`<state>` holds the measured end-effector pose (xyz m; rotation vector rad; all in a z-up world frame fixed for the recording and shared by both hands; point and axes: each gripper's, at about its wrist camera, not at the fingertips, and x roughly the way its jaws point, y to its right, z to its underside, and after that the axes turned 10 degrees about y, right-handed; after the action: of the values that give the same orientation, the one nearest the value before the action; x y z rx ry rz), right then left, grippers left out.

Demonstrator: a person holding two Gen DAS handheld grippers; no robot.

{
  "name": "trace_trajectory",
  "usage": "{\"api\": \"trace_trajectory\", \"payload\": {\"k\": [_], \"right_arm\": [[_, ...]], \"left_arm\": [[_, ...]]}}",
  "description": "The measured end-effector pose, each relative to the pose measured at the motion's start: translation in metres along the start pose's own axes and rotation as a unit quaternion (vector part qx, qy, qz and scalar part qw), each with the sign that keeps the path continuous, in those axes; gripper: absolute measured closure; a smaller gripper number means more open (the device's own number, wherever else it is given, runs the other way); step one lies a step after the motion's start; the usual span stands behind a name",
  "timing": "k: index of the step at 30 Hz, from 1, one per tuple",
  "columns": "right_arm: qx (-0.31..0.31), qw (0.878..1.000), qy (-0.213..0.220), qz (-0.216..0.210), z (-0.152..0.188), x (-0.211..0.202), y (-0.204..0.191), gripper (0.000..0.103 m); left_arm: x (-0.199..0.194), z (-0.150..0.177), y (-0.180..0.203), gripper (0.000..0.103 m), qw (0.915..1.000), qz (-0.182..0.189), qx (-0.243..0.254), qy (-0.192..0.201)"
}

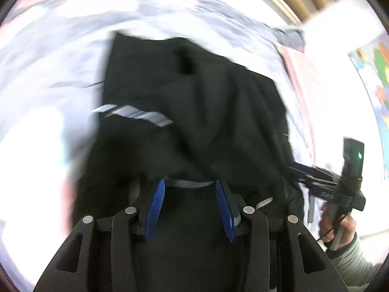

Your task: Fold large clothes

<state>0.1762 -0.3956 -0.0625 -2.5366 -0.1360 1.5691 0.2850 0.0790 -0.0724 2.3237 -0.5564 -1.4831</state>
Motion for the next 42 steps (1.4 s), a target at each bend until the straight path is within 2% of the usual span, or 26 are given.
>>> {"api": "trace_trajectory", "payload": {"k": [4,7,10,12,14,17,20,23,30,34,36,37,38,40,42], "right_arm": [[0.038,0.999,-0.012,0.031,0.037,-0.006,0.034,0.047],[0.071,0.996,-0.019,0.046,0.058,-0.010,0.054,0.047],[0.092,0.993,-0.029,0.064,0.081,-0.022,0.076,0.046],[0.109,0.991,-0.039,0.064,0.095,-0.028,0.088,0.046],[0.118,0.990,-0.050,0.065,0.110,-0.035,0.101,0.046],[0.116,0.988,-0.066,0.078,0.132,-0.039,0.110,0.046],[0.124,0.986,-0.082,0.080,0.154,-0.045,0.123,0.046],[0.138,0.983,-0.095,0.074,0.174,-0.048,0.131,0.046],[0.154,0.980,-0.116,0.049,0.213,-0.066,0.141,0.046],[0.175,0.977,-0.119,0.022,0.227,-0.060,0.140,0.046],[0.167,0.980,-0.110,0.000,0.226,-0.064,0.131,0.056],[0.162,0.981,-0.105,-0.008,0.224,-0.066,0.125,0.063],[0.157,0.983,-0.095,-0.019,0.220,-0.072,0.119,0.068],[0.160,0.984,-0.068,-0.049,0.209,-0.086,0.114,0.072],[0.173,0.980,-0.030,-0.091,0.195,-0.102,0.111,0.072]], "left_arm": [[-0.033,0.037,-0.058,0.058,0.9958,-0.042,-0.081,0.004],[-0.044,0.074,-0.090,0.058,0.9915,-0.070,-0.110,-0.004],[-0.054,0.100,-0.104,0.058,0.9887,-0.073,-0.131,-0.013],[-0.058,0.119,-0.112,0.058,0.9866,-0.057,-0.150,-0.030],[-0.052,0.132,-0.112,0.058,0.9844,-0.046,-0.163,-0.048],[-0.051,0.152,-0.118,0.058,0.9828,-0.056,-0.161,-0.070],[-0.048,0.170,-0.121,0.058,0.9804,-0.065,-0.167,-0.081],[-0.041,0.183,-0.124,0.058,0.9770,-0.054,-0.187,-0.087],[-0.036,0.188,-0.099,0.057,0.9824,-0.016,-0.159,-0.096],[-0.028,0.190,-0.097,0.056,0.9807,-0.026,-0.161,-0.108],[-0.027,0.190,-0.095,0.057,0.9812,-0.026,-0.158,-0.107],[-0.029,0.188,-0.092,0.057,0.9821,-0.019,-0.156,-0.104],[-0.031,0.185,-0.085,0.057,0.9828,0.008,-0.155,-0.099],[-0.042,0.175,-0.068,0.057,0.9818,0.070,-0.160,-0.075],[-0.050,0.163,-0.055,0.057,0.9802,0.114,-0.154,-0.050]]}}
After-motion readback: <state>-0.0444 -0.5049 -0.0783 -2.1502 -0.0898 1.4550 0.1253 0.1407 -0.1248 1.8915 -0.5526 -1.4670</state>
